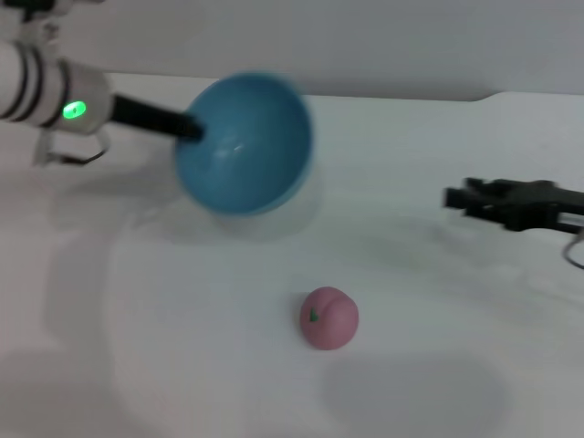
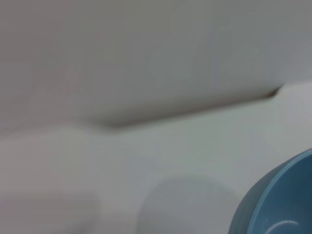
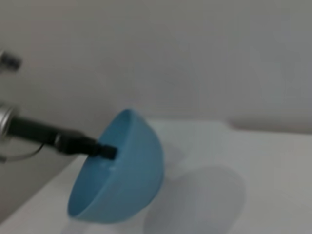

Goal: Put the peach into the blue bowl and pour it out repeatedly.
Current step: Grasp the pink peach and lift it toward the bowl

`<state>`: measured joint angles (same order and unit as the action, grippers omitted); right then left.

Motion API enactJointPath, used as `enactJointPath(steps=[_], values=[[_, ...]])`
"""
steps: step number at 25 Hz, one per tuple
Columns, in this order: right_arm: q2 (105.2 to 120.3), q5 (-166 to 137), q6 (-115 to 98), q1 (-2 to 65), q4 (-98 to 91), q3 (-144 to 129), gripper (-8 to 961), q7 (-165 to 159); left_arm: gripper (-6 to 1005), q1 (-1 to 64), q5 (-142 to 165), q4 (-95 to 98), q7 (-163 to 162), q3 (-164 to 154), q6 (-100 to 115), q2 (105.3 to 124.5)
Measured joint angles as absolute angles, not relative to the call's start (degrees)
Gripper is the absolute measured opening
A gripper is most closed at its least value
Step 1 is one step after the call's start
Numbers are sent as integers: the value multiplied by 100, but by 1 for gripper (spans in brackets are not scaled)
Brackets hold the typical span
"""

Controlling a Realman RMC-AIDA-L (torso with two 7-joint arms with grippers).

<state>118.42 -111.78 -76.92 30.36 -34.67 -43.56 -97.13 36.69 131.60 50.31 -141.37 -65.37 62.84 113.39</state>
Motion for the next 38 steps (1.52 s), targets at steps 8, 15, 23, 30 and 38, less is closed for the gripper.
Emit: enactJointPath(steps=[8, 15, 23, 30, 38], values=[[11882, -11382, -7464, 4023, -3406, -6038, 528, -9856, -2, 3041, 13834, 5573, -14852, -6214, 7215, 11319], [11923, -11337, -6539, 4537, -3122, -7612, 531, -10466, -2, 2662, 13843, 5739, -14866, -6186, 7440, 11371], [11968, -10530, -6066, 4656, -3047, -9133, 530, -10768, -1, 2662, 13968, 5756, -14832, -6231, 7480, 11422], [11956, -10503, -5773, 4646, -3039, -9935, 529, -11394, -1, 2922, 14592, 5883, -14863, -6190, 7491, 11614], [11946, -10517, -5744, 4601, -3016, -10002, 527, -11407, -2, 3144, 14669, 5952, -14863, -6181, 7497, 11707]])
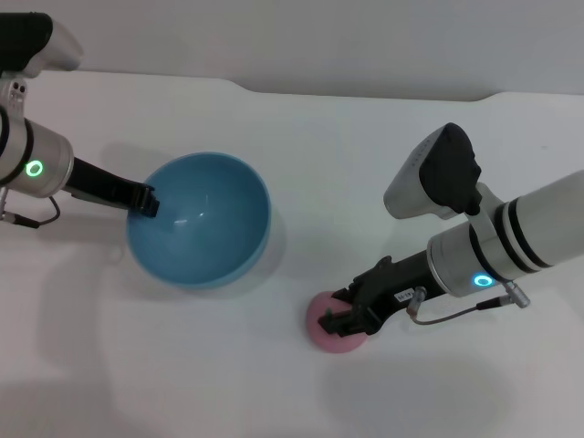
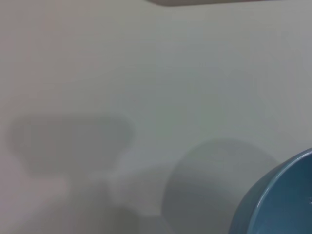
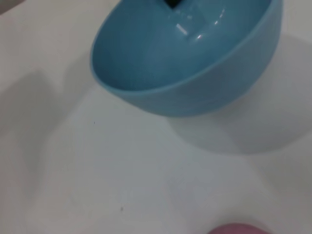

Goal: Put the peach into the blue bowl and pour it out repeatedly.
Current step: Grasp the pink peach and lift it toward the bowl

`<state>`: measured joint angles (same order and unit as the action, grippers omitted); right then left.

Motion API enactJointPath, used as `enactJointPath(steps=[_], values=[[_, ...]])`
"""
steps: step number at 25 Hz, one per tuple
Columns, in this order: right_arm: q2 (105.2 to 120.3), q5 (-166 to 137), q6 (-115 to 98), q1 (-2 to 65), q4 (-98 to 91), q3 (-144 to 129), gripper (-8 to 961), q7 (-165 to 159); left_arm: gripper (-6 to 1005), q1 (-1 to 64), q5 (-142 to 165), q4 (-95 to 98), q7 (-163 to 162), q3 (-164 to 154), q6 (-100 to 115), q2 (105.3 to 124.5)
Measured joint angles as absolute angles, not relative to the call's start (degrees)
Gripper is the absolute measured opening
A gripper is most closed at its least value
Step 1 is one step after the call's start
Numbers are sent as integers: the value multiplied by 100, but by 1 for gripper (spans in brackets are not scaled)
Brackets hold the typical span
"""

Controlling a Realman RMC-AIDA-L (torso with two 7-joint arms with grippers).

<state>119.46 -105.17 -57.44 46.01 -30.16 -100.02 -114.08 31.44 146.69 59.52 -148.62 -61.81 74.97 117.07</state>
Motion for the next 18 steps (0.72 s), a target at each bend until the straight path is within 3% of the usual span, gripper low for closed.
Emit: enactJointPath(steps=[2, 12, 18], values=[[11929, -10508, -5746, 4555, -3032, -9982, 527, -11408, -2, 3185, 14670, 5961, -14862, -6186, 7502, 11714], [11846, -10520, -6067, 3628, -3870, -8719, 155, -11312, -1, 3344, 14664, 5926, -14862, -6298, 7506, 11761], [11852, -10539, -6658, 2919, -4479, -7186, 131, -10785, -2, 3517, 14491, 5760, -14963, -7076, 7214, 11816]])
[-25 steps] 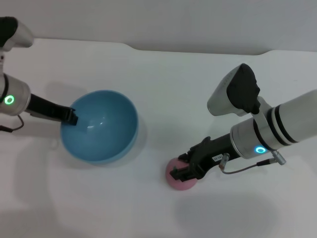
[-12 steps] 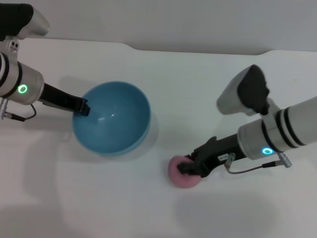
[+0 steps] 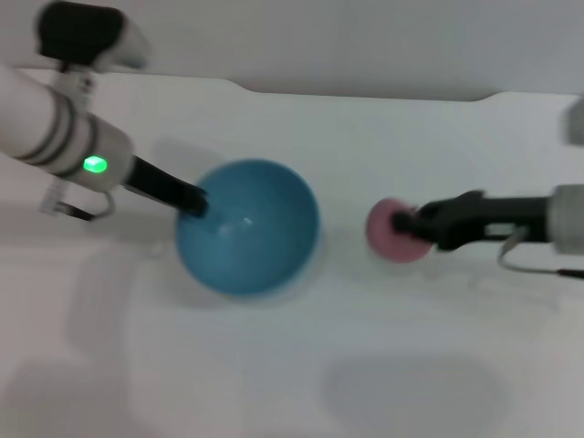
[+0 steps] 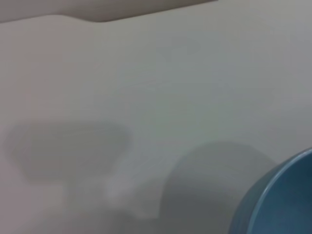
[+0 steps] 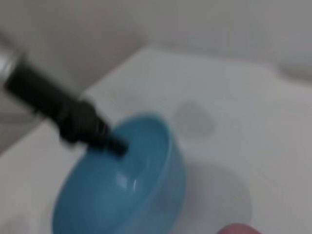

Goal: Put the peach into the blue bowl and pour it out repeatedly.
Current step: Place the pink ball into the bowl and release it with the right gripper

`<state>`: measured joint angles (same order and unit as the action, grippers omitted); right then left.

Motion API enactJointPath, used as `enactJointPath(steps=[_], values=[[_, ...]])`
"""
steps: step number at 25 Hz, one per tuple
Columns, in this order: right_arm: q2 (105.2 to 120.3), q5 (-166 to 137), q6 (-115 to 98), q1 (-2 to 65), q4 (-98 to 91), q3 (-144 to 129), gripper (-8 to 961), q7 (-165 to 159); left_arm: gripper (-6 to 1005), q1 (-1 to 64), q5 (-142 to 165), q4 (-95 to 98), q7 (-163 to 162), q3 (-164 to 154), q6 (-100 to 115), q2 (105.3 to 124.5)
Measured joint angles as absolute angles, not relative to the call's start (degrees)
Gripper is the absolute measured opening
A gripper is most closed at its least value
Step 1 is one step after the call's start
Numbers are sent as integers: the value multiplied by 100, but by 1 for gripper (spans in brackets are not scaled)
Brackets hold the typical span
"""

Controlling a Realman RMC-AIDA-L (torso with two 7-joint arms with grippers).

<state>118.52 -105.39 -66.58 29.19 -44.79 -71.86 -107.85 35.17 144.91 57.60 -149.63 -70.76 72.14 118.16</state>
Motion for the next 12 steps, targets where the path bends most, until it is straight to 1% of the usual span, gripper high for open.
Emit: enactJointPath(steps=[2, 6, 7, 12], values=[[11856, -10527, -7071, 2805, -4673, -6612, 123, -10598, -2, 3609, 14370, 5600, -15157, -7534, 7004, 11820], [11854, -10511, -7793, 2779, -5014, -6138, 110, -10384, -2, 3853, 14167, 5197, -15576, -8528, 6468, 11836], [11854, -10512, -7895, 2798, -5100, -6147, 109, -10375, -2, 3946, 14038, 5060, -15741, -8902, 6218, 11853], [11870, -10549, -8253, 3041, -5230, -6485, 105, -10374, -1, 3995, 13642, 5014, -15900, -9401, 5913, 11867]])
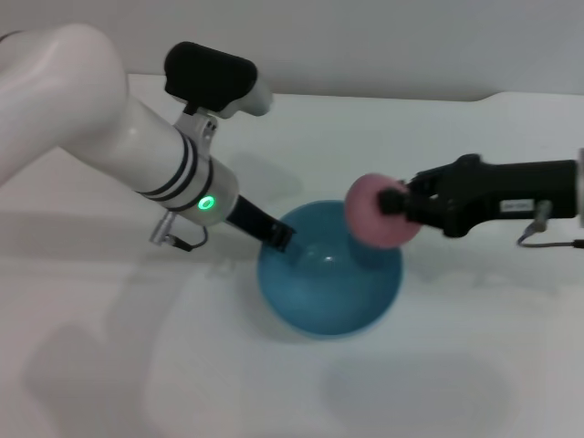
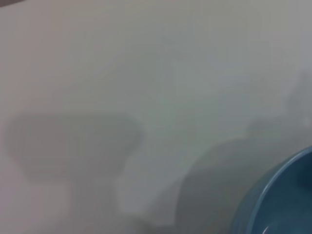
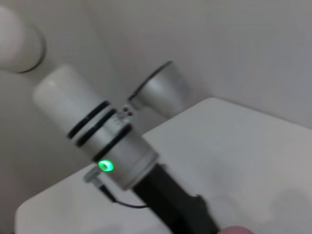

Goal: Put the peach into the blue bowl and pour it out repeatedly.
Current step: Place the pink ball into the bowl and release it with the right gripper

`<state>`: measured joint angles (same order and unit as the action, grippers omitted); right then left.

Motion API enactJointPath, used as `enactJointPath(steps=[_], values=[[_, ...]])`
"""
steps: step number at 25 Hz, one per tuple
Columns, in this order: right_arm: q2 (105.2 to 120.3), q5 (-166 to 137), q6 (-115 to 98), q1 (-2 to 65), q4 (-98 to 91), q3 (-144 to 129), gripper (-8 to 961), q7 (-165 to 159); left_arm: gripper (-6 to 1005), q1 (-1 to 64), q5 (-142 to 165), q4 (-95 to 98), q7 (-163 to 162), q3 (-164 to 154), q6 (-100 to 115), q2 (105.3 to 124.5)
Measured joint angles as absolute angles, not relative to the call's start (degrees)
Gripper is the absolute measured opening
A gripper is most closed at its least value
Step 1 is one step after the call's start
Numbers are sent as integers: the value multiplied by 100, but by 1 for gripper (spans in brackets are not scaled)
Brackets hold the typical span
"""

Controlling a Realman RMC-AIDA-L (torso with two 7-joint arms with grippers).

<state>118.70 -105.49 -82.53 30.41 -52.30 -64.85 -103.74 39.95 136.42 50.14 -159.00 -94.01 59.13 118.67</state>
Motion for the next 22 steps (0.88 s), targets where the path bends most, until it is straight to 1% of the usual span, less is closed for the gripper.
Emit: enactJointPath(steps=[4, 12, 22], values=[[11882, -10661, -8082, 3163, -5196, -7123, 104, -10421, -1, 4081, 13389, 5059, -15972, -9512, 5885, 11865], [11888, -11158, -7701, 3260, -5078, -7678, 162, -10910, -2, 4199, 13351, 5148, -15995, -9520, 5979, 11857], [11892, -11165, -7710, 3213, -5144, -7428, 382, -10973, -2, 4282, 13344, 5215, -15957, -9527, 6052, 11847]])
